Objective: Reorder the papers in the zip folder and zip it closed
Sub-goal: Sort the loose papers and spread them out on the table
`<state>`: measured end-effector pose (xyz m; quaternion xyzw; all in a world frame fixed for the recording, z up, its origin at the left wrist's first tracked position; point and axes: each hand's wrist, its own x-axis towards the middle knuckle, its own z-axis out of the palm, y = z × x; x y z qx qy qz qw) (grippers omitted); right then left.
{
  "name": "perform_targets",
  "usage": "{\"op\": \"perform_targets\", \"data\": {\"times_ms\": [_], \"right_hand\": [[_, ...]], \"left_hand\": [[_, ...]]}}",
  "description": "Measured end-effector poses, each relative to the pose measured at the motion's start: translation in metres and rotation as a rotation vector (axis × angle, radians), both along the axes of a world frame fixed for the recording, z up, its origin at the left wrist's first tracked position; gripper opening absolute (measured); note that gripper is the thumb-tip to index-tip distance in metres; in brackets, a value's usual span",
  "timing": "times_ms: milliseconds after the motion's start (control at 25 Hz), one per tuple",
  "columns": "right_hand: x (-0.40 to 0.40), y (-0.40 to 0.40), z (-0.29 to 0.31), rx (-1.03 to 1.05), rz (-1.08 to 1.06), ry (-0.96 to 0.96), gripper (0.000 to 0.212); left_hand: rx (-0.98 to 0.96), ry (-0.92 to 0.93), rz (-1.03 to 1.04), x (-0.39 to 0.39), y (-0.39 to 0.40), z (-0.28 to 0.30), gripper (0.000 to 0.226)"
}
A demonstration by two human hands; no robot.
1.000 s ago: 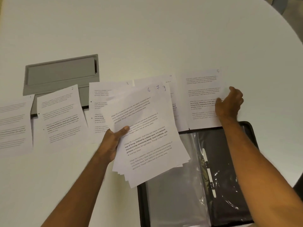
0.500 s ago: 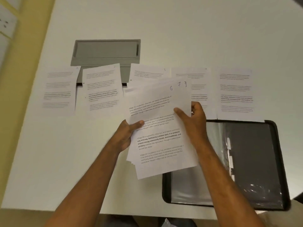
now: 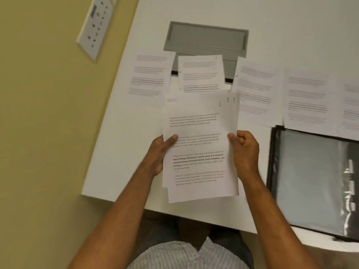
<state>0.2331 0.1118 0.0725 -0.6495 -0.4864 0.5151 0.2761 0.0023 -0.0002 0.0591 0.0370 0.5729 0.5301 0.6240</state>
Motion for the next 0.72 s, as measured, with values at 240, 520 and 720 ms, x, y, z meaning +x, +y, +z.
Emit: {"op": "perform_targets", "data": {"times_ms": [240,520,720], "right_hand": [[-0.075,-0.061,0.000,-0.032,0.054,0.019,0.034],[-0.098,-0.087,-0.001,-0.011,0.090,-0.096,0.026],[-0.102,-0.095,-0.008,0.020,0.107,-0.093,0.024]], "left_hand": [[0.002,0.051,0.059,-0.064,-0.058,-0.002,0.035],[-0.029,0.078,0.084,-0.088,-0.083,0.001,0.032],[-0.029,0.075,0.103,-0.100,-0.089,-0.001,0.029]]}}
